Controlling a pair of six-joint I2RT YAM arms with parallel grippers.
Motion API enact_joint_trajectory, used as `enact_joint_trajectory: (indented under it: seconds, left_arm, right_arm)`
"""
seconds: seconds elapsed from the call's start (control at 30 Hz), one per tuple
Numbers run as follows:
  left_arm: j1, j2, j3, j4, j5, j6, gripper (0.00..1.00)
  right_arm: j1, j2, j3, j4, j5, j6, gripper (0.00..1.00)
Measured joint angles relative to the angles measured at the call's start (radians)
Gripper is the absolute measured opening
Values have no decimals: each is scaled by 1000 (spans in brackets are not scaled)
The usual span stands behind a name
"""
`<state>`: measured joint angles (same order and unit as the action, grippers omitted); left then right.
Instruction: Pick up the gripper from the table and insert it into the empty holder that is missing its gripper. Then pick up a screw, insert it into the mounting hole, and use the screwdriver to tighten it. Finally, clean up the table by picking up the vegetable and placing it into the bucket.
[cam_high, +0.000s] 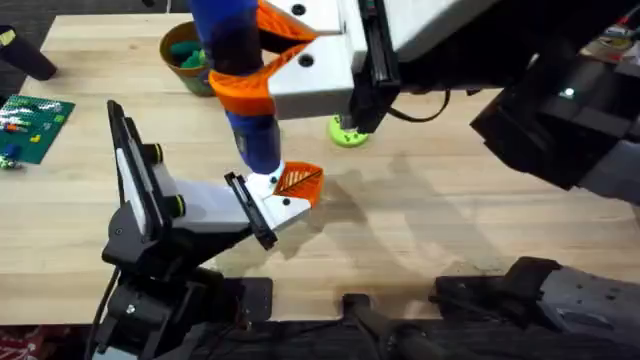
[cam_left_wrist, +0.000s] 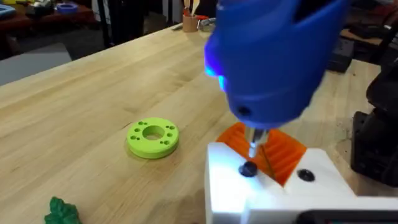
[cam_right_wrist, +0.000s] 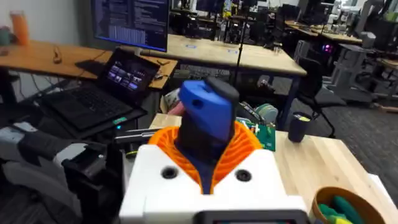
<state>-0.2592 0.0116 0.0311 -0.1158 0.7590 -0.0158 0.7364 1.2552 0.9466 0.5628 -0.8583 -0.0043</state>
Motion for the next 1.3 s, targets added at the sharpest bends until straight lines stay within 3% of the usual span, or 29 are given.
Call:
enact_joint_trajectory:
  seconds: [0.47,1.3]
  left_arm:
    - [0,0,0,0,0,0,8]
    - [0,0,0,0,3,0,8]
  right_arm:
    - [-20,0,-1,-21,1,76,59]
    - [-19,44,-4,52,-1,73,59]
